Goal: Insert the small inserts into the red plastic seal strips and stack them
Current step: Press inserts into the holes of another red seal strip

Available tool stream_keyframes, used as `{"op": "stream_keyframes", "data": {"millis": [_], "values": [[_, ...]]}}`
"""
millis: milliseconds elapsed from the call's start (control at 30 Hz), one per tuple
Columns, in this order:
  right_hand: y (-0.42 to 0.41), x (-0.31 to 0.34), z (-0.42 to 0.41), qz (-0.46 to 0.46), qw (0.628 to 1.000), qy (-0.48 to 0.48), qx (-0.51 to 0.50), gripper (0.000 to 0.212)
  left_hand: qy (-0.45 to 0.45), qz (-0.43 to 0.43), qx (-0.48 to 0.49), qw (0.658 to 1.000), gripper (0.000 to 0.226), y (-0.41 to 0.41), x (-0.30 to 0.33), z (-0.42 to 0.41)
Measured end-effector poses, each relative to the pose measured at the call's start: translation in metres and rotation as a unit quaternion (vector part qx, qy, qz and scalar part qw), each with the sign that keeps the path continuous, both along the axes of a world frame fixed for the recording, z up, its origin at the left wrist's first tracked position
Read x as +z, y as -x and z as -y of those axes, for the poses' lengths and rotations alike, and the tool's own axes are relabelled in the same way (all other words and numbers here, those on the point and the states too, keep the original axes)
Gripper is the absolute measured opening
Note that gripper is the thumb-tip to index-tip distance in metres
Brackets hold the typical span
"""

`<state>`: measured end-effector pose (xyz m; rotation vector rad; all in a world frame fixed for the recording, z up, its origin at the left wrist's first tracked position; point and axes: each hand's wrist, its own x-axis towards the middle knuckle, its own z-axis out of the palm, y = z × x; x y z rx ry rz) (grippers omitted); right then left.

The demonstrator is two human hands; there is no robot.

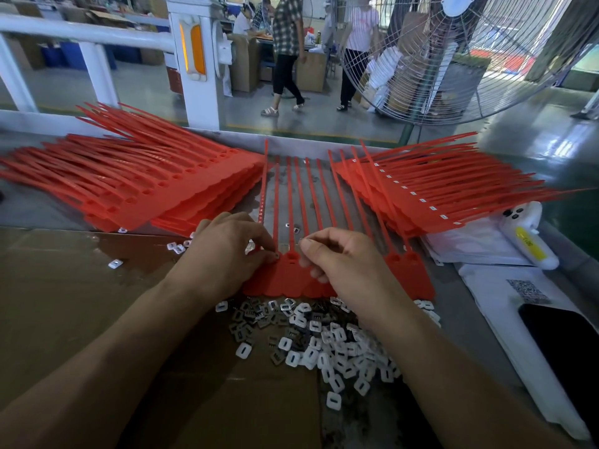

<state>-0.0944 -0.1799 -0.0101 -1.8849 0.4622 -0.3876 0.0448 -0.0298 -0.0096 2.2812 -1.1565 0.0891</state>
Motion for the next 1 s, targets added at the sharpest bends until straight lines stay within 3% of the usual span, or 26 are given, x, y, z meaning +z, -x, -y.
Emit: {"op": "stream_keyframes", "data": {"millis": [167, 300, 600, 867, 1000], "values": [[0.002, 0.003, -0.002, -0.003, 1.000, 0.023, 0.009, 0.011, 0.018, -0.022, 0.005, 1.000, 0.010, -0.001, 0.000, 0.000], [0.005, 0.004, -0.007, -0.006, 0.990, 0.127, 0.055, 0.008, 0.027, -0.035, 0.010, 0.999, 0.016, -0.002, -0.001, 0.000], [0.003, 0.004, -0.023, -0.060, 0.920, 0.330, 0.202, 0.028, 0.041, -0.033, 0.010, 0.999, 0.014, -0.001, -0.002, 0.001], [0.002, 0.002, -0.029, -0.046, 0.905, 0.368, 0.211, 0.017, 0.046, -0.026, 0.003, 0.999, 0.015, -0.001, -0.002, -0.001], [0.002, 0.000, -0.029, -0.030, 0.915, 0.349, 0.197, 0.011, 0.048, -0.024, -0.001, 0.999, 0.015, 0.000, -0.001, -0.001]]}}
